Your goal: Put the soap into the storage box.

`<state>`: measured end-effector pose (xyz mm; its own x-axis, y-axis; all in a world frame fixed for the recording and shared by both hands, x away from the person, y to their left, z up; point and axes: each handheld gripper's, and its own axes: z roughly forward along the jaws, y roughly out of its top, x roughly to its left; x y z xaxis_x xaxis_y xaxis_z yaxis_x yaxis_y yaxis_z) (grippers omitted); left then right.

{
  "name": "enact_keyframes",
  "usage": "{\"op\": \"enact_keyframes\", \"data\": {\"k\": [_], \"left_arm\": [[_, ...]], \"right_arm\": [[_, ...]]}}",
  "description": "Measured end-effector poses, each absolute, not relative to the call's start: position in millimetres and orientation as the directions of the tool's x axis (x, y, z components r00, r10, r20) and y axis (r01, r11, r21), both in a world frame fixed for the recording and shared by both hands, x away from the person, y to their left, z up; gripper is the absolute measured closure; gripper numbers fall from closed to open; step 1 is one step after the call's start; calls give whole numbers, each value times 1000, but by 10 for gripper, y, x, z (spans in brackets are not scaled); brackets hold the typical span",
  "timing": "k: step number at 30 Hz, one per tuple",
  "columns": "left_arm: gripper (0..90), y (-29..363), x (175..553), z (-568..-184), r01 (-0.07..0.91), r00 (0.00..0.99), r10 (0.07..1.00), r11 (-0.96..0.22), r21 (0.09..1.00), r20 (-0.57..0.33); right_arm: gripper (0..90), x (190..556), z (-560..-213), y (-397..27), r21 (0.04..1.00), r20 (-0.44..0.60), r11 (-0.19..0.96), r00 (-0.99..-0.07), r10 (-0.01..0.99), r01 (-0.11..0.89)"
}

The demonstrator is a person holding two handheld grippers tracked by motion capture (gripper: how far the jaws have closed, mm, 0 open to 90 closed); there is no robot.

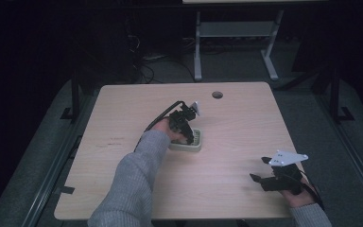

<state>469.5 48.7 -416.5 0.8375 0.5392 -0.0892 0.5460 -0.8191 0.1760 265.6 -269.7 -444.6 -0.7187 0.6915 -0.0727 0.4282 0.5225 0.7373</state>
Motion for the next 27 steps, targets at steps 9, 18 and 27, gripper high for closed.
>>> {"op": "enact_keyframes", "data": {"k": [9,18,27], "left_arm": [[234,524,4696,-4212,560,828,551,-809,180,-102],[224,567,4687,-4168,573,819,562,-797,191,-115],[229,579,4650,-4166,590,807,580,-784,194,-110]], "right_arm": [[232,2656,-4448,-2693,740,-73,521,-718,692,426],[232,2654,-4448,-2685,737,-73,523,-719,691,427],[232,2655,-4447,-2676,737,-74,525,-721,689,426]]}}
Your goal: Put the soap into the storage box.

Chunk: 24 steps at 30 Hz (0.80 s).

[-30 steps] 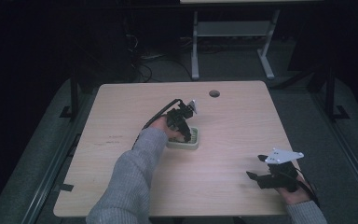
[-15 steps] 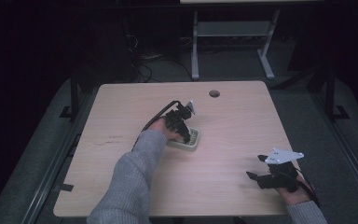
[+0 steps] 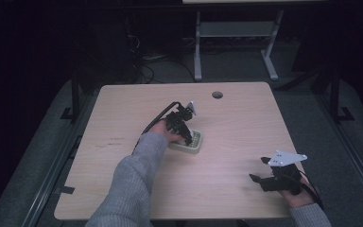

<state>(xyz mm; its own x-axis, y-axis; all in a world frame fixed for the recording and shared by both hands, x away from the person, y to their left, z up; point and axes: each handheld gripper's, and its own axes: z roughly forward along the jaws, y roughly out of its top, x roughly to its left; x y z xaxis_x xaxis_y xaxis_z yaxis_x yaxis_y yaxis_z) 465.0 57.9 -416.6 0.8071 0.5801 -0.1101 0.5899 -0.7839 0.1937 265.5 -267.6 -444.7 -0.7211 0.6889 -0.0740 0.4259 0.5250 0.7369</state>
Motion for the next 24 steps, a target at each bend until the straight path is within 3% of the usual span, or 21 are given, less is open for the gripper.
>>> {"op": "enact_keyframes", "data": {"k": [12,24], "left_arm": [[230,565,4600,-4166,623,780,618,-756,204,-93],[231,715,4541,-4082,606,793,598,-752,262,-118]], "right_arm": [[232,2653,-4448,-2667,732,-72,528,-722,688,430],[232,2653,-4453,-2658,731,-69,527,-722,689,433]]}}
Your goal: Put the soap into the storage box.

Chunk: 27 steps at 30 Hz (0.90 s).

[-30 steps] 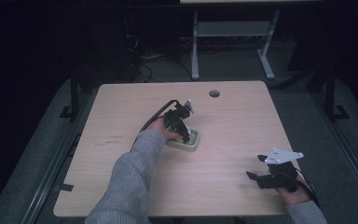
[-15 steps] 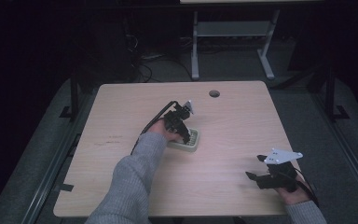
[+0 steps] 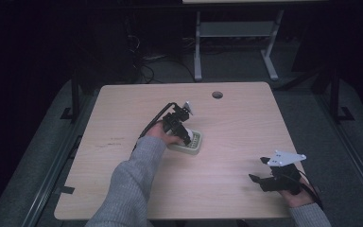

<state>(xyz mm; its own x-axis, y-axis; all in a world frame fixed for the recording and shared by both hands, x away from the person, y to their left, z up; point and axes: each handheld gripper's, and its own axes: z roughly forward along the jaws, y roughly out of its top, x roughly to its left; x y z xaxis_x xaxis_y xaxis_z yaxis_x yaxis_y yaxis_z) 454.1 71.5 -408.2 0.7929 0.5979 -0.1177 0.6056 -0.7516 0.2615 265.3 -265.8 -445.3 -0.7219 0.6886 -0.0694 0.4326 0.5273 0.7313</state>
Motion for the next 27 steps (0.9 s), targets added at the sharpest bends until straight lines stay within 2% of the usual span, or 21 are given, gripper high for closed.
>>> {"op": "enact_keyframes", "data": {"k": [7,17,27], "left_arm": [[228,873,4441,-3979,594,798,595,-746,302,-101],[237,1092,4342,-3942,591,797,598,-744,313,-84],[348,1285,4322,-4000,618,777,622,-722,313,-99]], "right_arm": [[232,2655,-4456,-2655,729,-74,532,-722,688,432],[232,2653,-4454,-2647,724,-78,538,-723,687,432],[232,2655,-4457,-2642,721,-83,543,-724,685,431]]}}
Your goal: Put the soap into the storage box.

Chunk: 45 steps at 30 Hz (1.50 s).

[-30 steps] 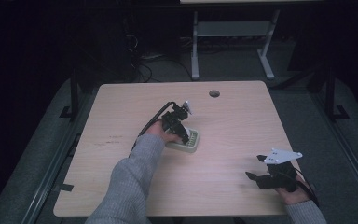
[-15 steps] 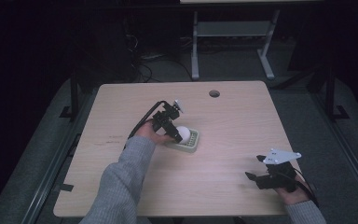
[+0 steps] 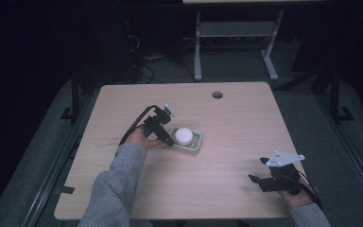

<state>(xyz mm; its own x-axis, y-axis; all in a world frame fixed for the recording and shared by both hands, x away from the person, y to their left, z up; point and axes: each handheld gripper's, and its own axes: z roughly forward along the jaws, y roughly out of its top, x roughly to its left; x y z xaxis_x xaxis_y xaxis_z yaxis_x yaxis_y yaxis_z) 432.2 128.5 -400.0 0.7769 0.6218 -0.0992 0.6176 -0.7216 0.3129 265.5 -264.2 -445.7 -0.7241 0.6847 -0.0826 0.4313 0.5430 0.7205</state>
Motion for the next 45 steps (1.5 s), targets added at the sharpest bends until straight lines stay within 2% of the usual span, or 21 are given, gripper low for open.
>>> {"op": "enact_keyframes", "data": {"k": [3,11,14,20,24,35,45], "left_arm": [[361,1325,4344,-4037,628,769,631,-714,309,-104],[491,1362,4395,-4081,645,757,640,-699,310,-132],[502,1338,4382,-4089,630,770,625,-716,300,-126],[533,1290,4294,-4003,594,793,603,-730,337,-92],[558,1212,4124,-3975,548,829,552,-764,340,-95],[552,811,3825,-4106,412,911,391,-855,315,-129],[531,567,3849,-4212,383,924,357,-875,297,-141]], "right_arm": [[232,2654,-4457,-2643,721,-82,542,-724,685,432],[232,2656,-4459,-2641,719,-82,543,-724,685,433],[232,2657,-4460,-2640,719,-81,543,-724,685,433],[232,2657,-4461,-2639,719,-83,545,-725,684,431],[232,2652,-4460,-2631,719,-82,543,-723,686,433],[232,2653,-4455,-2622,716,-85,546,-723,686,434],[232,2657,-4456,-2627,719,-84,544,-723,686,432]]}}
